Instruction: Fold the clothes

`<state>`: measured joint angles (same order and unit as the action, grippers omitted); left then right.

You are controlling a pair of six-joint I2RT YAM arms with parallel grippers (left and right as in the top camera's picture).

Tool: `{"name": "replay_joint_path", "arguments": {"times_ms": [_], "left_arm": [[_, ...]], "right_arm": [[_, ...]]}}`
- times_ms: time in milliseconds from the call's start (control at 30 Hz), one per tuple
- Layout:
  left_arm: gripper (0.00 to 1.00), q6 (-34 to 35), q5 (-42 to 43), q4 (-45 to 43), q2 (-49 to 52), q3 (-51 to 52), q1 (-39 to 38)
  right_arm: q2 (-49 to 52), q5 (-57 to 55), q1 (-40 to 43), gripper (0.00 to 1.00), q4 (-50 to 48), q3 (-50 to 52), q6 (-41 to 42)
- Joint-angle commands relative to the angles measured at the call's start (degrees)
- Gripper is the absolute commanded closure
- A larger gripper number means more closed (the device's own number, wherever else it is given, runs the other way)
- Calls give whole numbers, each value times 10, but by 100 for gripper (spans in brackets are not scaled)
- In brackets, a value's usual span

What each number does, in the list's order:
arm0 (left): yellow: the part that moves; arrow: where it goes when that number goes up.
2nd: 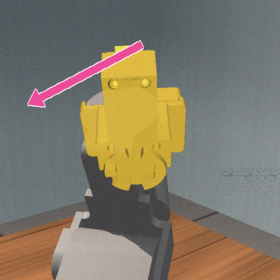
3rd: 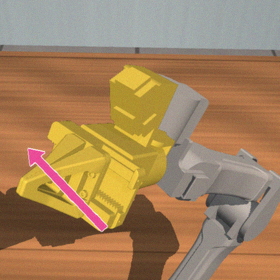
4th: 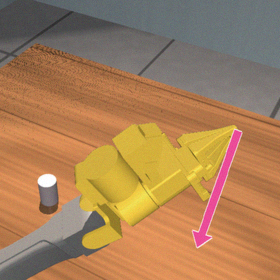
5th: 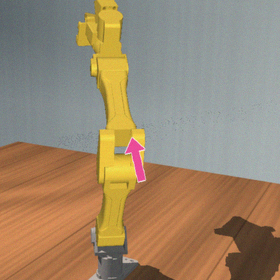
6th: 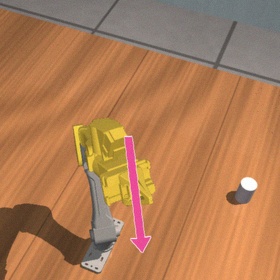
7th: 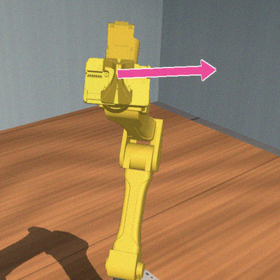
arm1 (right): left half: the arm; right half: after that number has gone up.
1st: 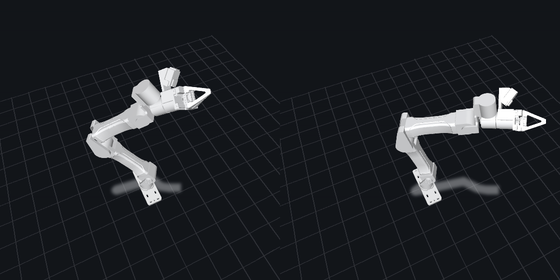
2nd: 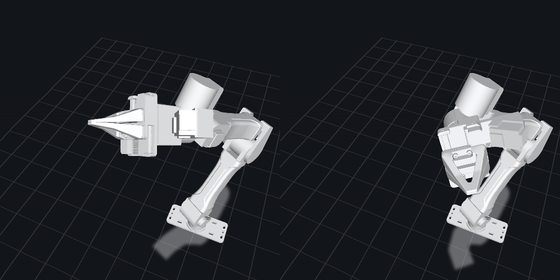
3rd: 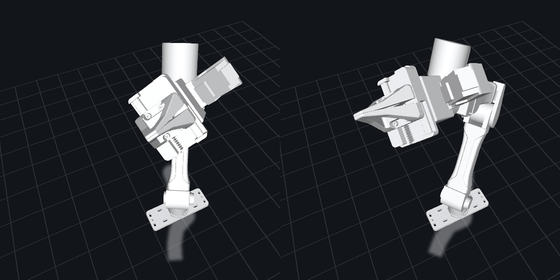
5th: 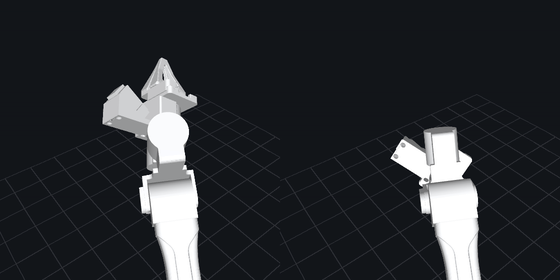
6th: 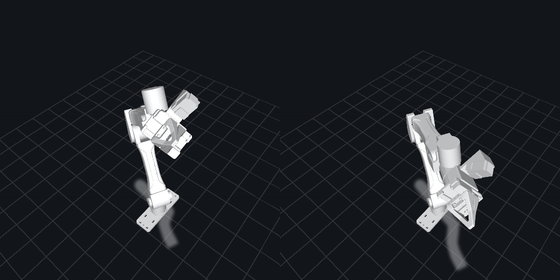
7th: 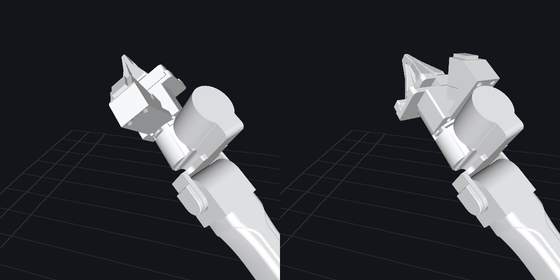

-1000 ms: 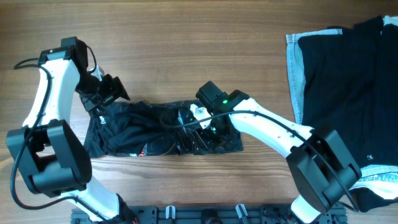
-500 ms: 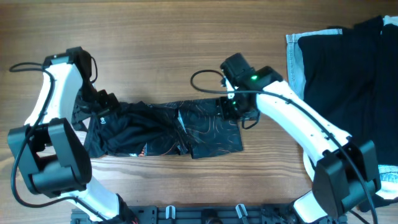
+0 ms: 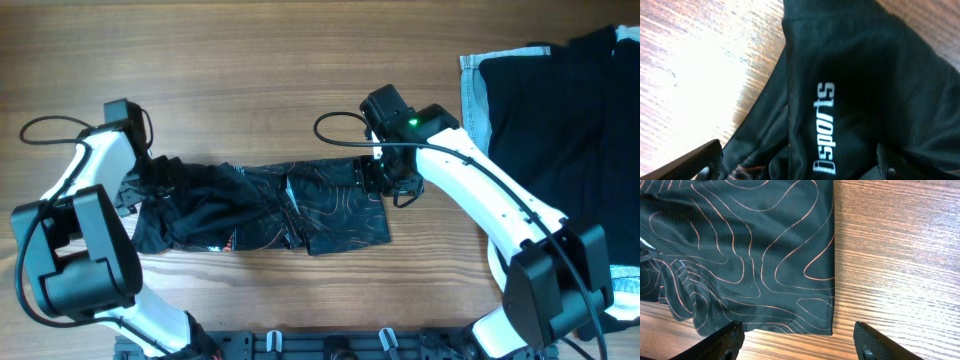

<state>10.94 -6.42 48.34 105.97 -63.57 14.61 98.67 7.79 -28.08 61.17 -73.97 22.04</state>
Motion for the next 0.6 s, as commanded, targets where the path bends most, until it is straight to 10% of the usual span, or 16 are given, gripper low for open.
{"name": "replay_joint_path", "arguments": {"times_ms": [0,167,333,567], "left_arm": [[6,-2,22,-30,54,17,14],[35,-3,40,-29,79,17,14],[96,-2,38,-24,77,15,17],[96,0,35,81,75,-119,85]], "right_arm": [[-7,-9,0,24,2,-8,11],[-7,-10,0,25,4,-8,10],[-7,-18,0,25,3,-8,11],[-7,-33,46,25,4,-8,10]]}}
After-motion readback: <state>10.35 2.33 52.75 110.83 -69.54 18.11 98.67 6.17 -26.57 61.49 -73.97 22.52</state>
